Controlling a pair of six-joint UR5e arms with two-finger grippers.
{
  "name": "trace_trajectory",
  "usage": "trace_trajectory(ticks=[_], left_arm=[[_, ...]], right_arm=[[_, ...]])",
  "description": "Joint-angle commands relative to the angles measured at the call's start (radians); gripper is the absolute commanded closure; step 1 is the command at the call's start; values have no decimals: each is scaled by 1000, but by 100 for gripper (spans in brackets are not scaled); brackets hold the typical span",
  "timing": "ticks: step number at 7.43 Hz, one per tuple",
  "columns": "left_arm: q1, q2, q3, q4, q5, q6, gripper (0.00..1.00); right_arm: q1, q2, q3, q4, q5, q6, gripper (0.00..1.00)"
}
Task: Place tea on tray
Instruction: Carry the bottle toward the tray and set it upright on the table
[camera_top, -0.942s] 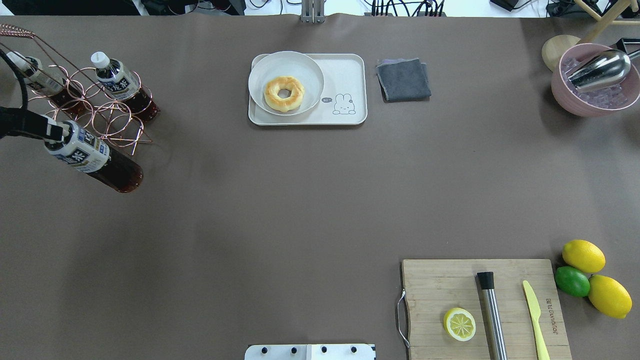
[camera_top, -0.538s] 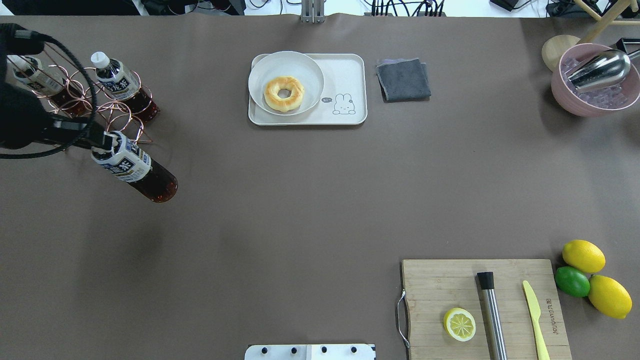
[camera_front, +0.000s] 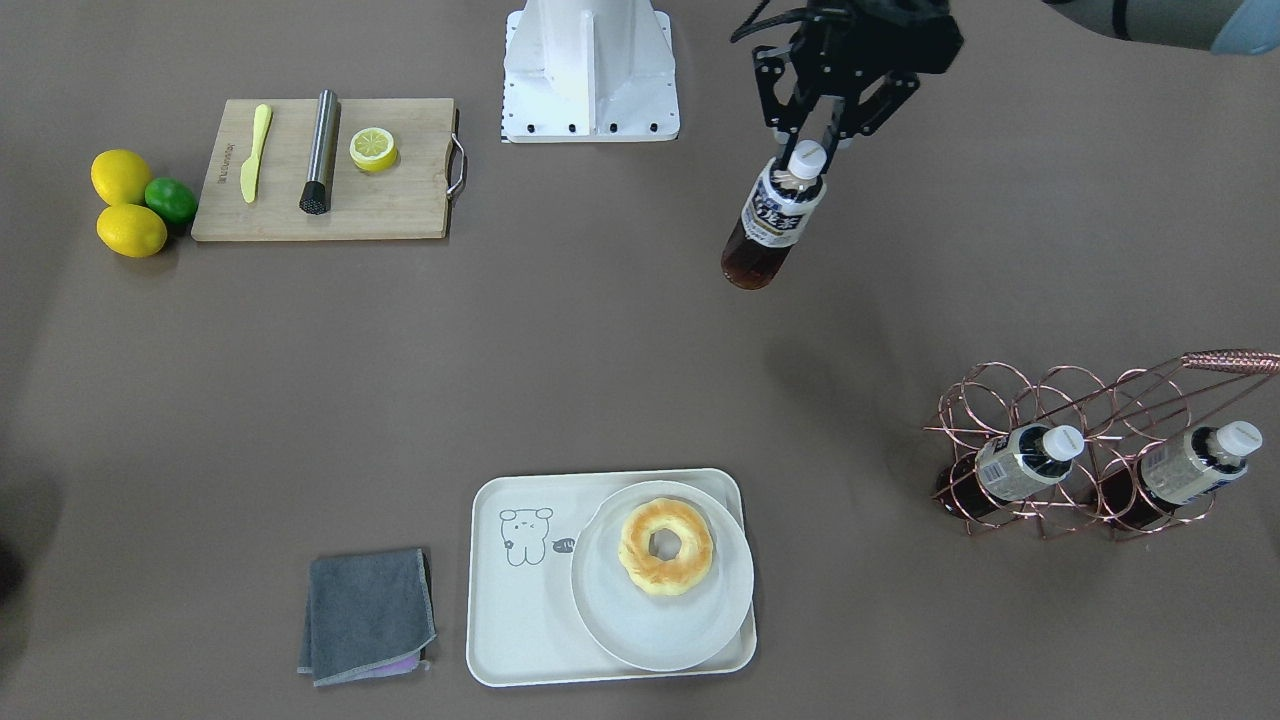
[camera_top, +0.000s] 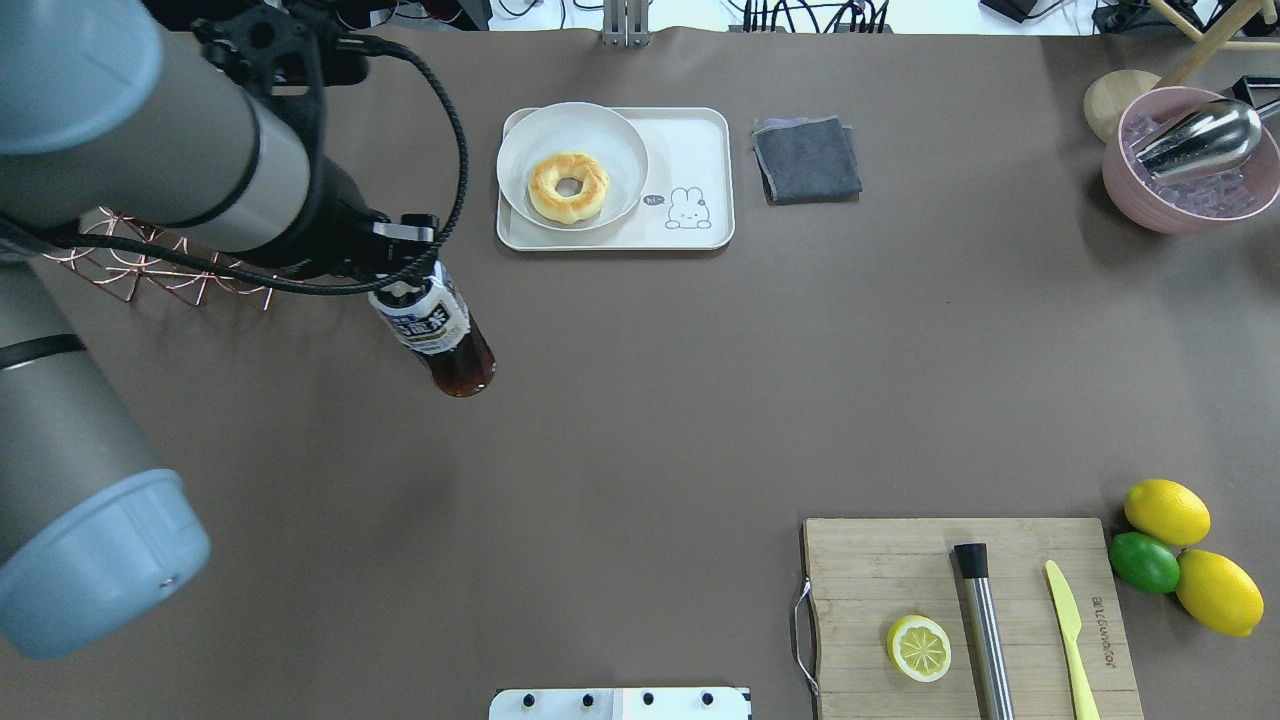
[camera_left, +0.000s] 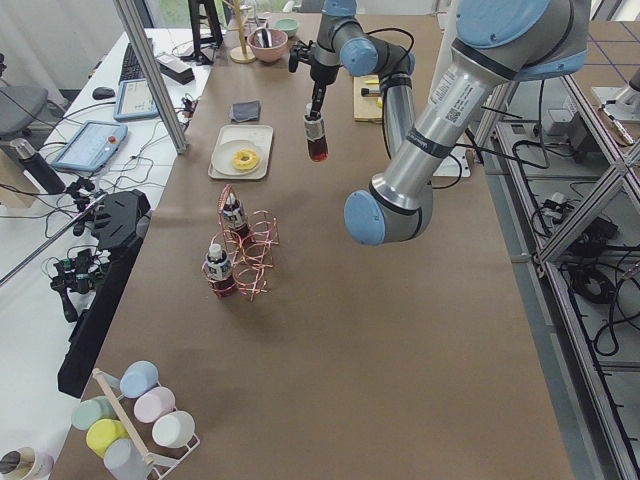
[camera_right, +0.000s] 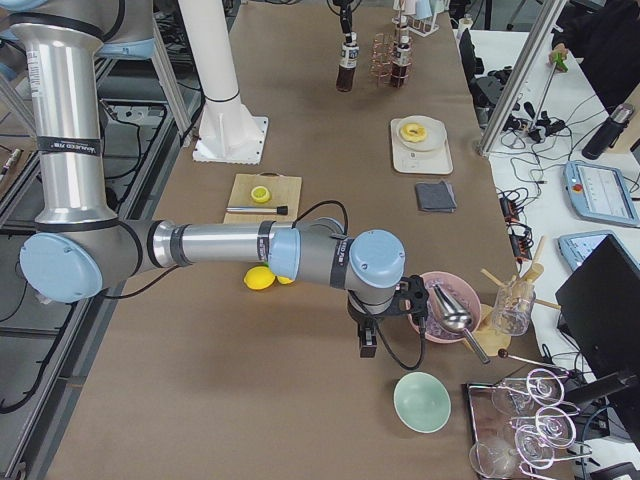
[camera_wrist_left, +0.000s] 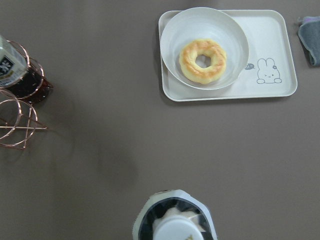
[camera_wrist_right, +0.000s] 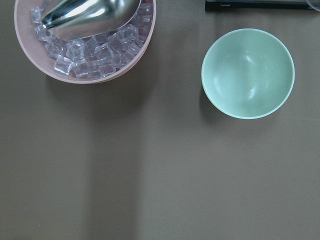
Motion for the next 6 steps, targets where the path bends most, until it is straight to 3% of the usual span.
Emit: trace_trajectory(ticks=[1, 4, 6], left_arm=[[105, -117, 109, 8, 96, -70, 100], [154, -201, 256, -59, 160, -96, 100], [197, -216, 300, -87, 206, -110, 100]], right_arm=[[8, -9, 2, 0, 0, -1, 0], [10, -22, 5, 2, -1, -3, 0], [10, -21, -1, 2, -3, -3, 0]])
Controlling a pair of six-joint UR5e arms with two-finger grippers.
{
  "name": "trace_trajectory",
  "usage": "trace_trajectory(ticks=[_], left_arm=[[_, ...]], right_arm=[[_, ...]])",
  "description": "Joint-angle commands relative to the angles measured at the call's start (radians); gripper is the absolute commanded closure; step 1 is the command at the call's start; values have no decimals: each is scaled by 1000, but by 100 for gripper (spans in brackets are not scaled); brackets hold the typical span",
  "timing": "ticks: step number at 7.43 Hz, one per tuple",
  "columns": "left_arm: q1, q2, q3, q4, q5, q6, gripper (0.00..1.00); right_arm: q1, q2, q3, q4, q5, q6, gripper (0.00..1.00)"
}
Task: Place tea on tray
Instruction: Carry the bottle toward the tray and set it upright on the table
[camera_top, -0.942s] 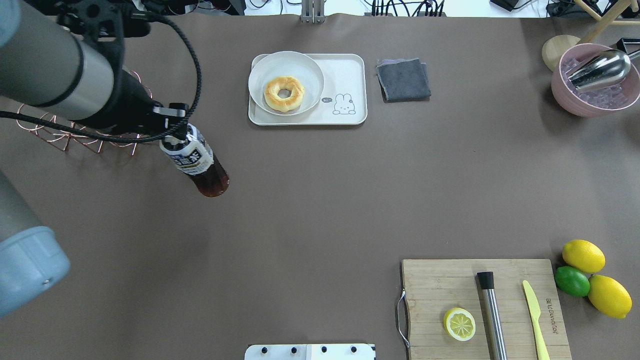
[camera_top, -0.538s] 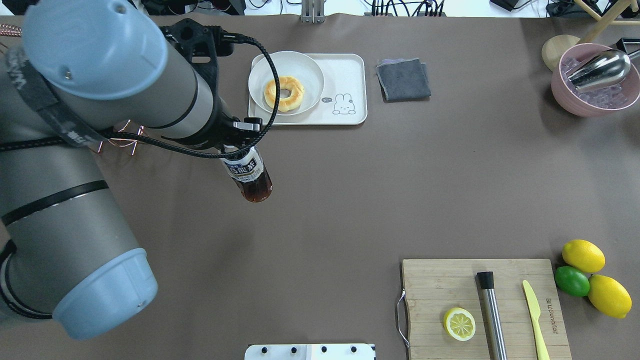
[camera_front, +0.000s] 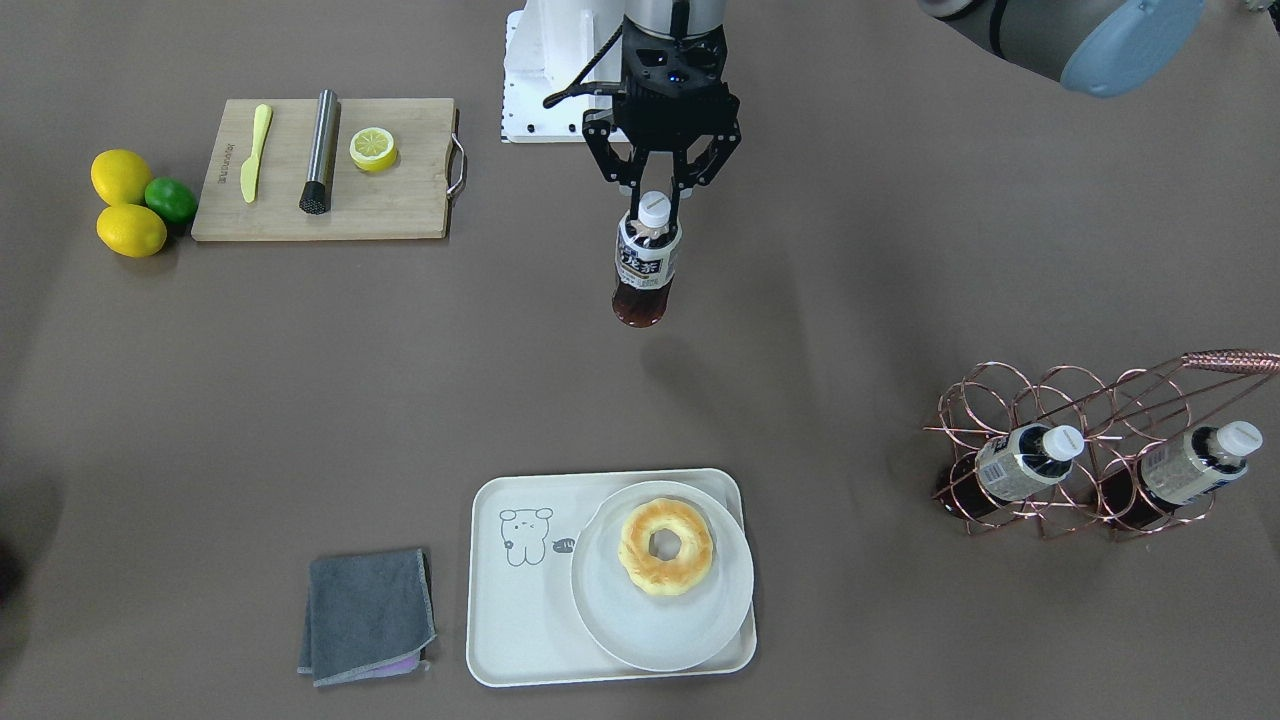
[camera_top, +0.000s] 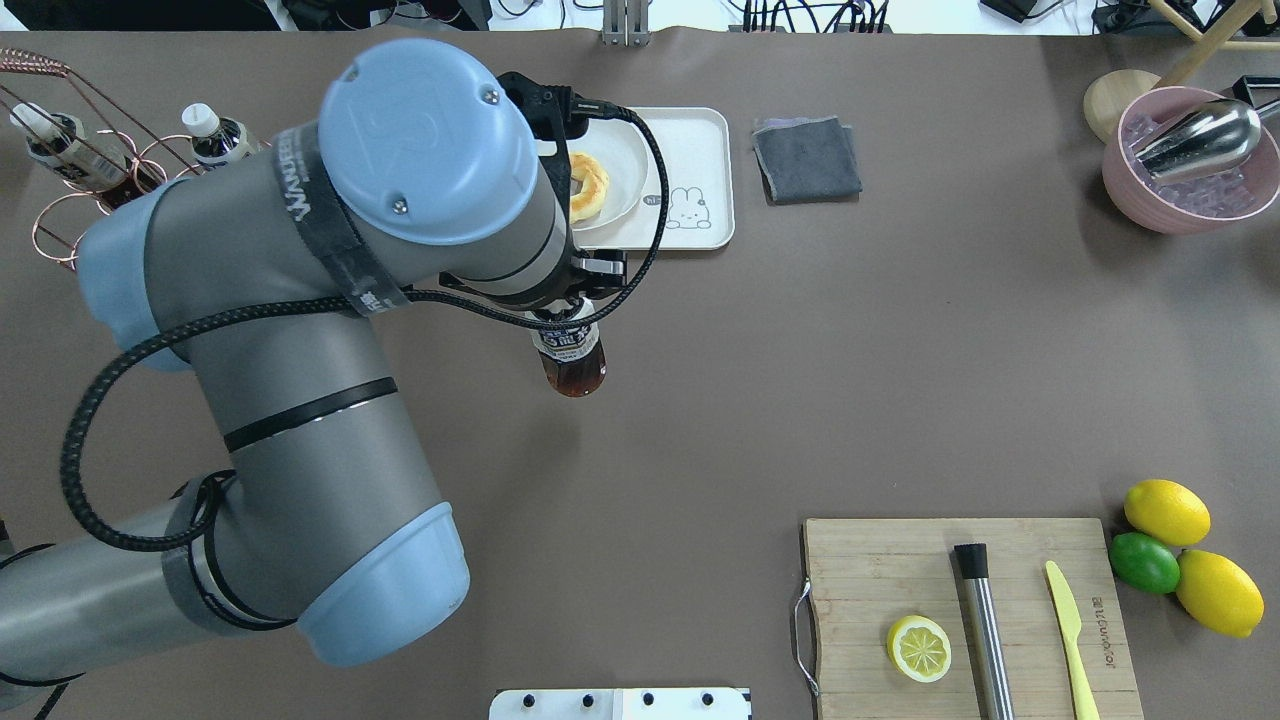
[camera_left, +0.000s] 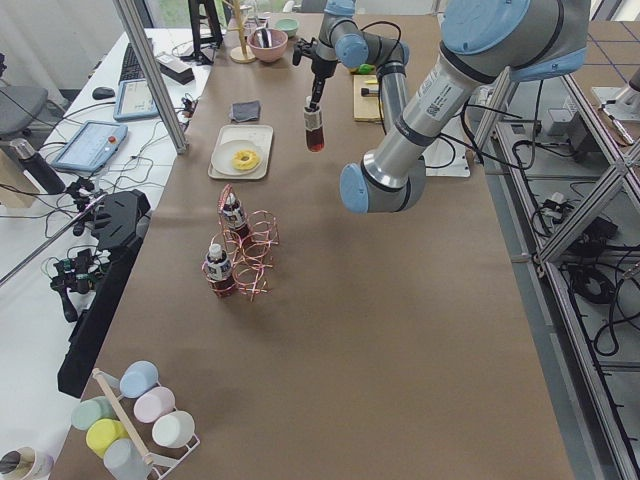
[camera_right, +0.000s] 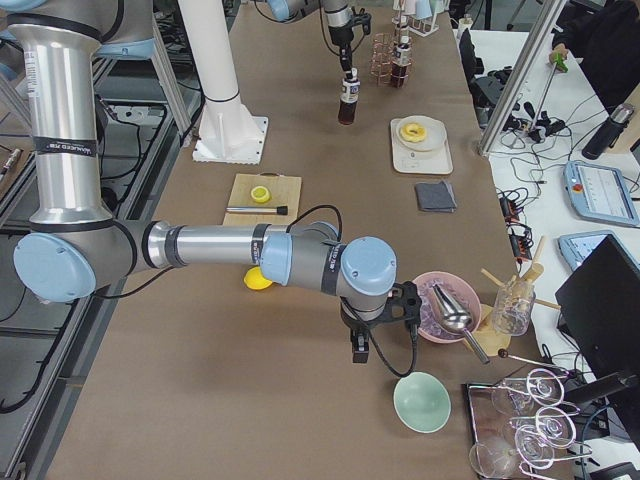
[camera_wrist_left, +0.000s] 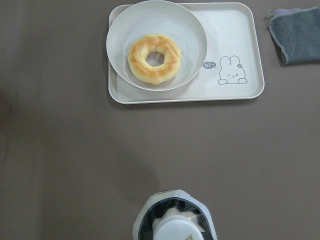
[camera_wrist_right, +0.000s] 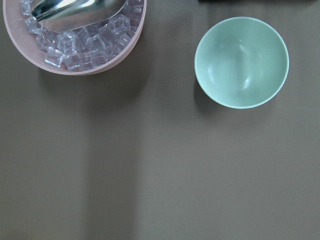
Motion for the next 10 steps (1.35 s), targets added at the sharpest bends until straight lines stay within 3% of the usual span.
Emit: trace_trajectory(ticks=[1, 2, 10], left_arm=[[45, -30, 89, -82, 37, -19, 100], [60, -36, 130, -107, 61, -39, 100], [98, -8, 130, -117, 77, -38, 100]], right_arm=[[0, -2, -5, 0, -1, 0, 0], [0, -13, 4, 0, 1, 1, 0], [0, -13, 4, 2, 2, 6, 0]])
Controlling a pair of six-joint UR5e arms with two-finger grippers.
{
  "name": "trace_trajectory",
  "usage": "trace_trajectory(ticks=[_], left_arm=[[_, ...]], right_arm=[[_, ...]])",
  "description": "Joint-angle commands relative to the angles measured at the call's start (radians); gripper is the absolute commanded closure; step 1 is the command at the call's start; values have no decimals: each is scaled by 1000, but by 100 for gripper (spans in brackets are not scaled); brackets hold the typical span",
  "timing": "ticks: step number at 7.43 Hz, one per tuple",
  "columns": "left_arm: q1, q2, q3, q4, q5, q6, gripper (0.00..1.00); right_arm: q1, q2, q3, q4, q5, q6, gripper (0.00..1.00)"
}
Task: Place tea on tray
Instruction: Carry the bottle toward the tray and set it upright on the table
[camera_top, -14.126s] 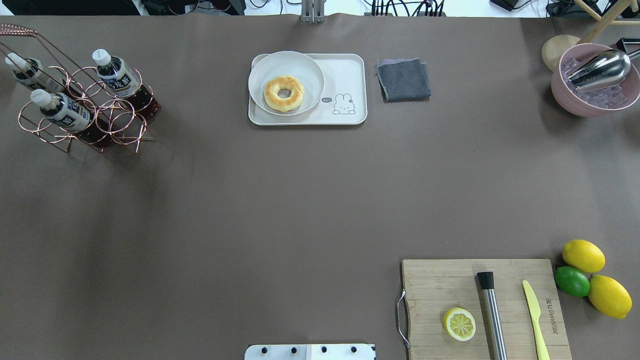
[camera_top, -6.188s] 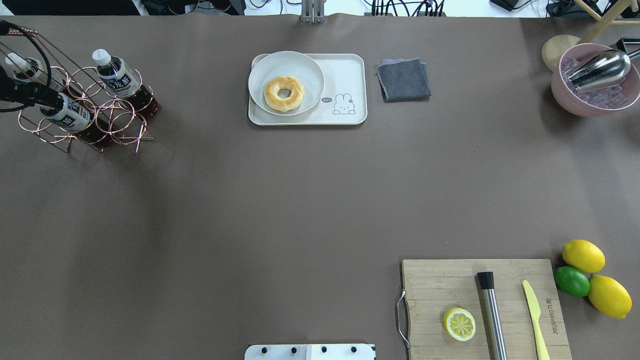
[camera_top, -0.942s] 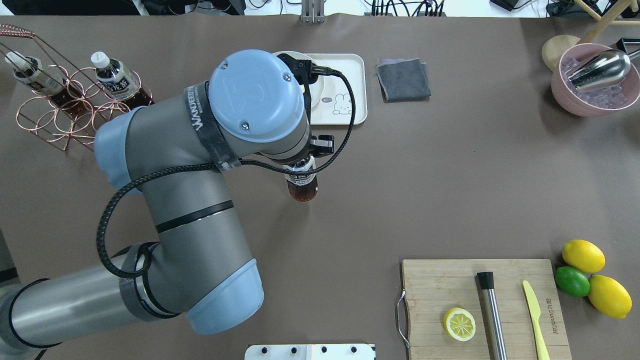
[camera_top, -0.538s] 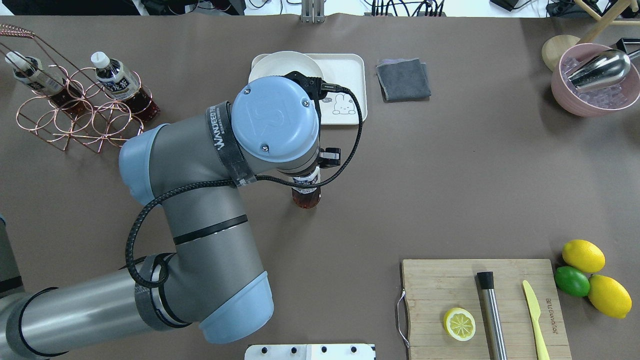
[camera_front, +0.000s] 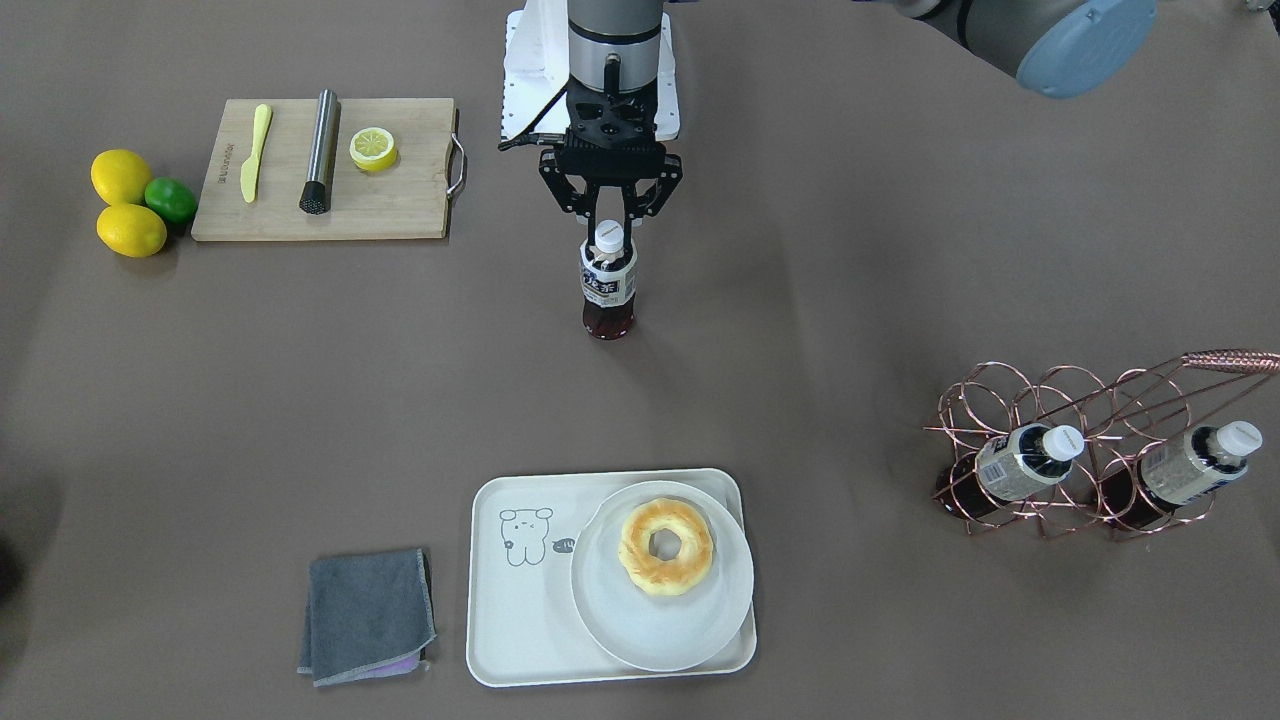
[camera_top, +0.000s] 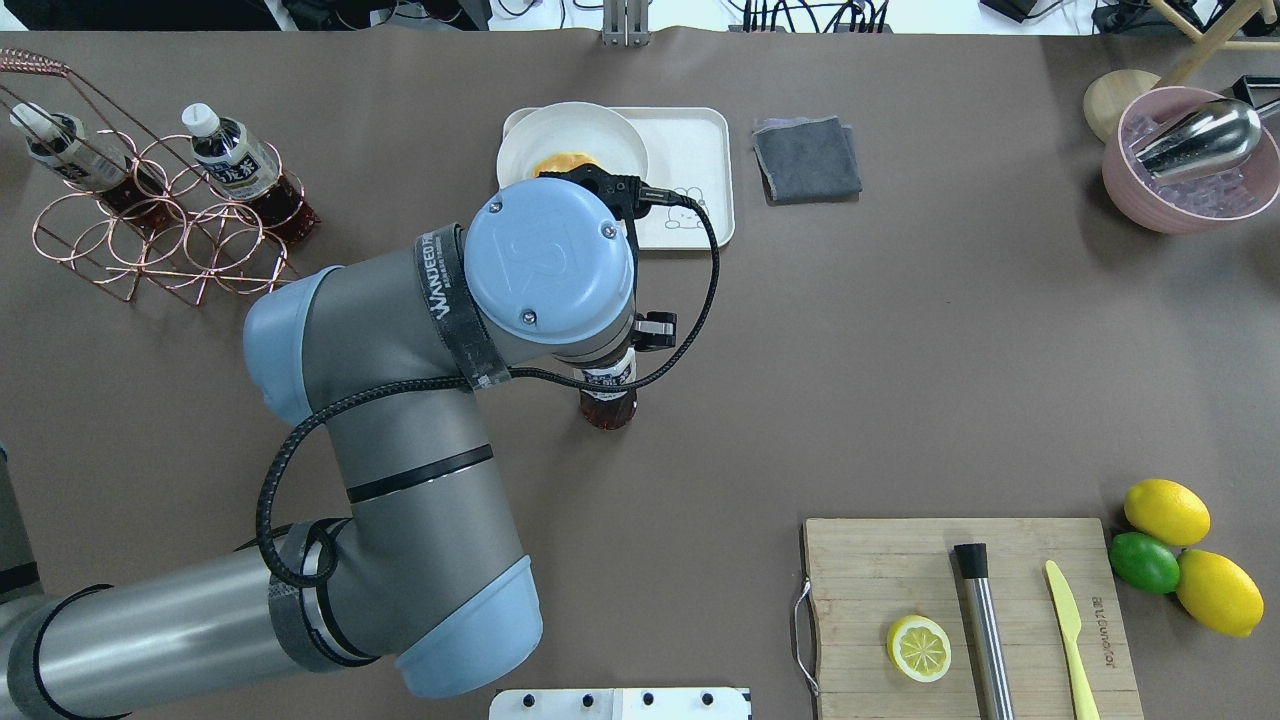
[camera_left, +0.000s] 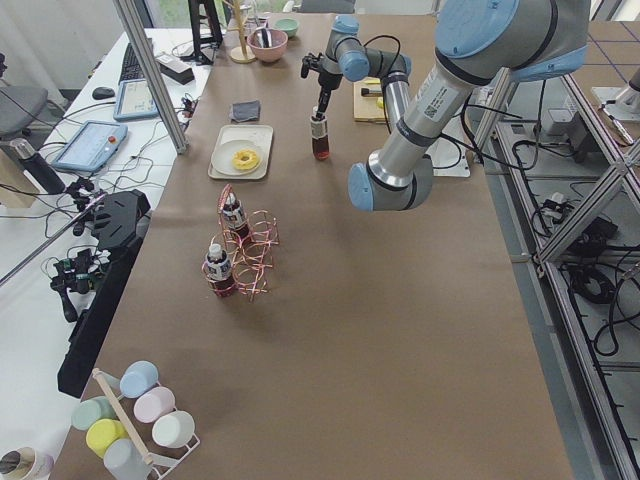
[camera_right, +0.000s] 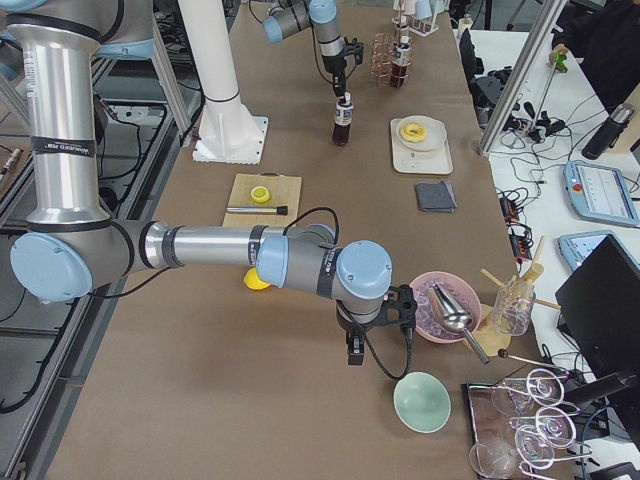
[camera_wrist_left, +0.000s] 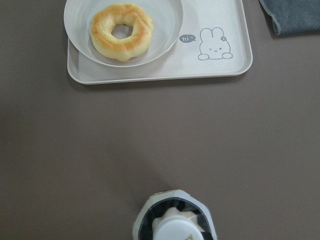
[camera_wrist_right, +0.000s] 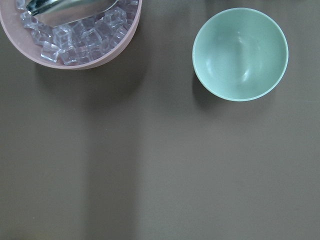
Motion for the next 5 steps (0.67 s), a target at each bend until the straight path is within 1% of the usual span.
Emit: trace_trajectory(ticks=[1, 4, 5], left_arm=[[1, 2, 2, -14, 0, 2, 100], [12, 11, 4, -17, 0, 5, 100], [13, 22, 4, -42, 0, 6, 100]], right_arm=[[0, 1, -1, 0, 1, 2, 0], [0, 1, 0, 1, 2, 4, 0], [0, 5, 0, 0, 2, 5, 0]])
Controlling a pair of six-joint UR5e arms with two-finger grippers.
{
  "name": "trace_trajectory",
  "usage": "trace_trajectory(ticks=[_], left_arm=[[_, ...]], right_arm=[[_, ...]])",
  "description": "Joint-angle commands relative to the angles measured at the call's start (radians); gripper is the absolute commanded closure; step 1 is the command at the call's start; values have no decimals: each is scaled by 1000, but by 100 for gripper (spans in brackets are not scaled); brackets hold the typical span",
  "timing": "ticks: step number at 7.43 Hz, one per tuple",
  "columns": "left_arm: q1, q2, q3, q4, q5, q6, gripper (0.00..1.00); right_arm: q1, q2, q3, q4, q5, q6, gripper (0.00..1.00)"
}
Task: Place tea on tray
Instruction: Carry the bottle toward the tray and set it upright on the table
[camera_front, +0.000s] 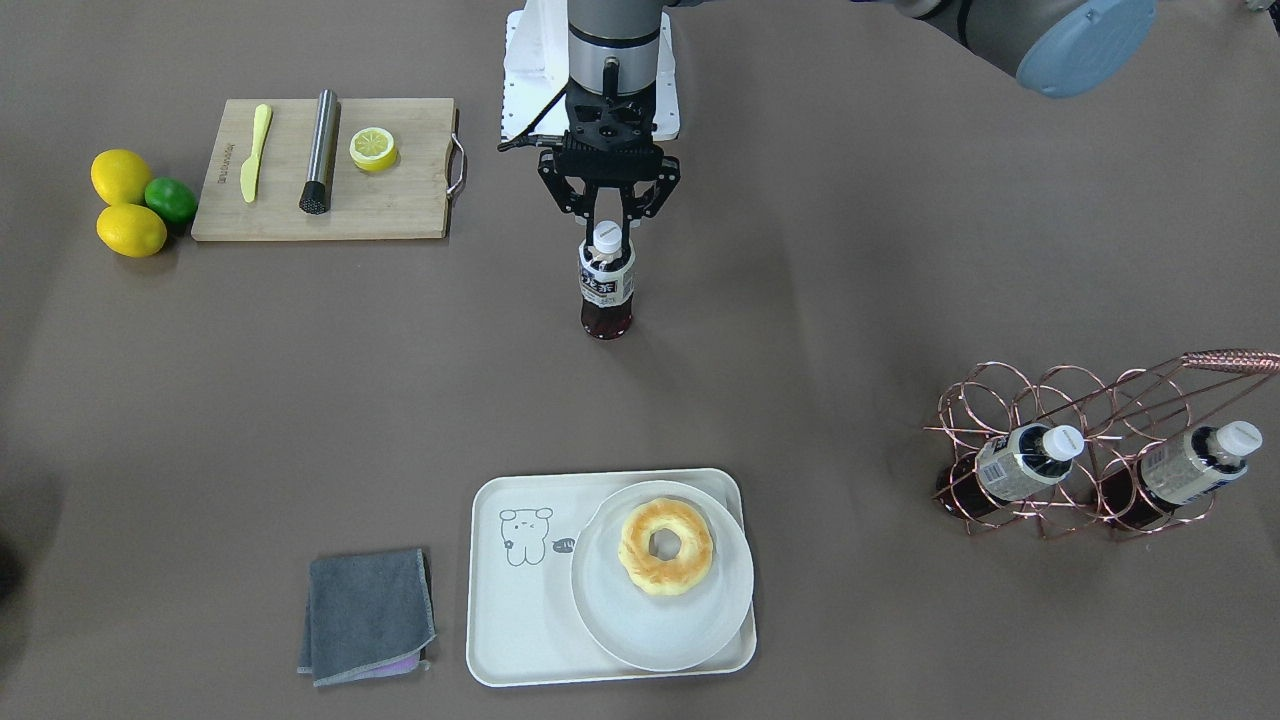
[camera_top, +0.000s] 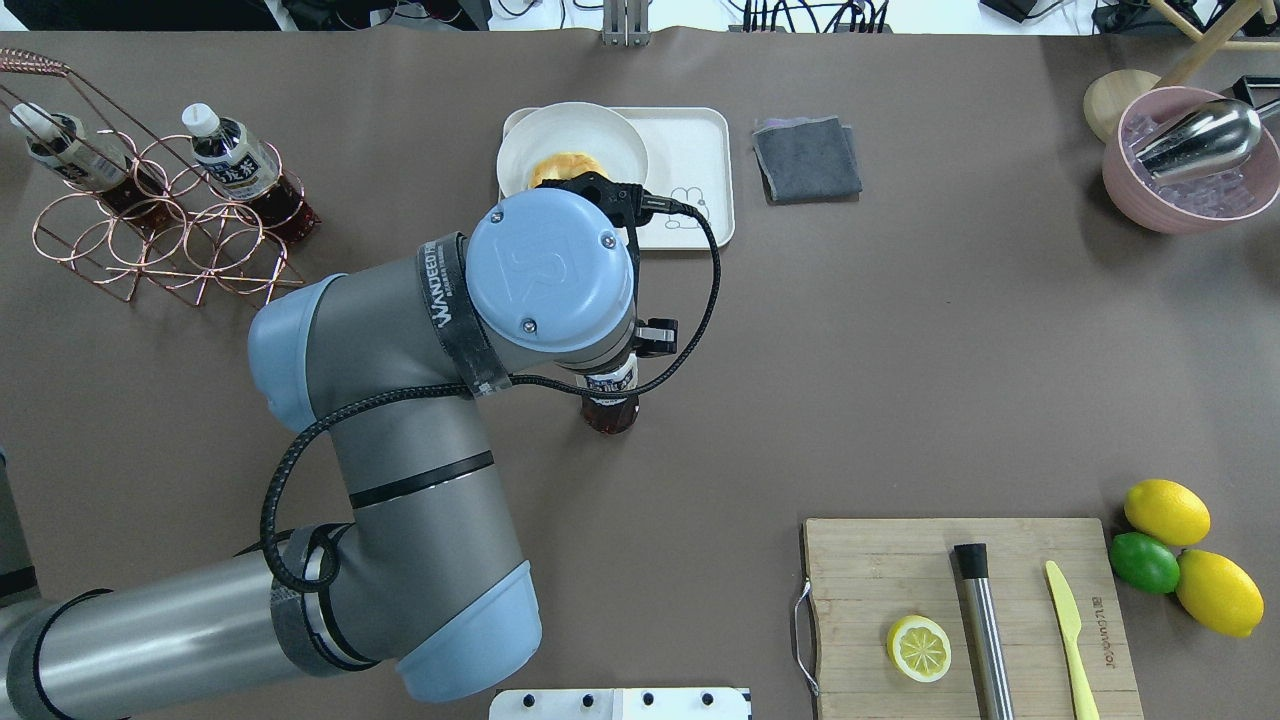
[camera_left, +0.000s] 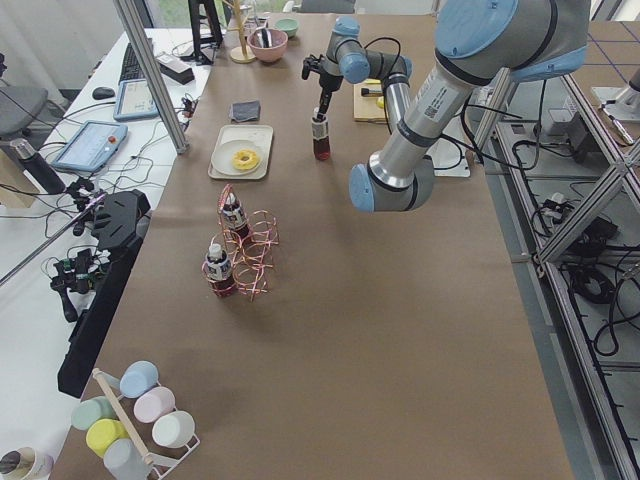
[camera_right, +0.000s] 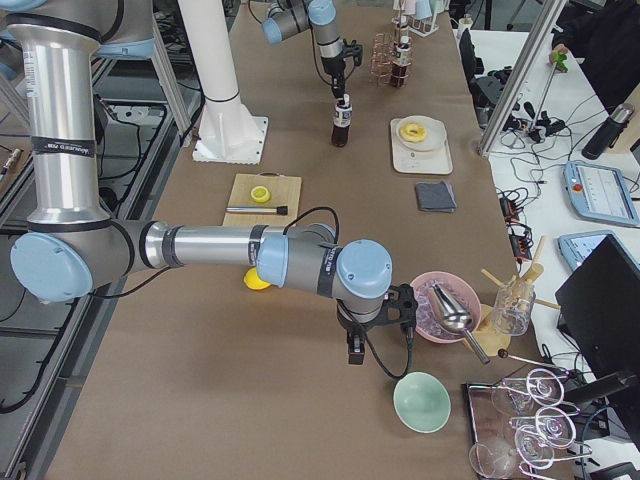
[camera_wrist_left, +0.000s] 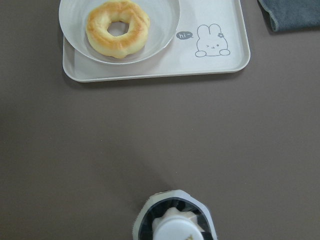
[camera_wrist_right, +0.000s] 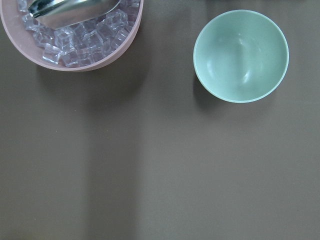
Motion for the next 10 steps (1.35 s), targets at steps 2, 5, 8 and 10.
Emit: trace_trajectory(ticks=[2, 5, 8, 10], left_arm=[[8, 18, 1, -34, 0, 2, 38], [8, 45, -10, -83, 28, 0, 2], [-15, 45, -49, -83, 21, 11, 2], [-116, 48, -68, -81, -53, 94, 2]], right_arm=[[0, 7, -1, 0, 11, 2, 0], [0, 14, 1, 0, 23, 2, 0], [0, 24, -1, -3, 22, 3, 0], [0, 24, 2, -1, 25, 15, 0]])
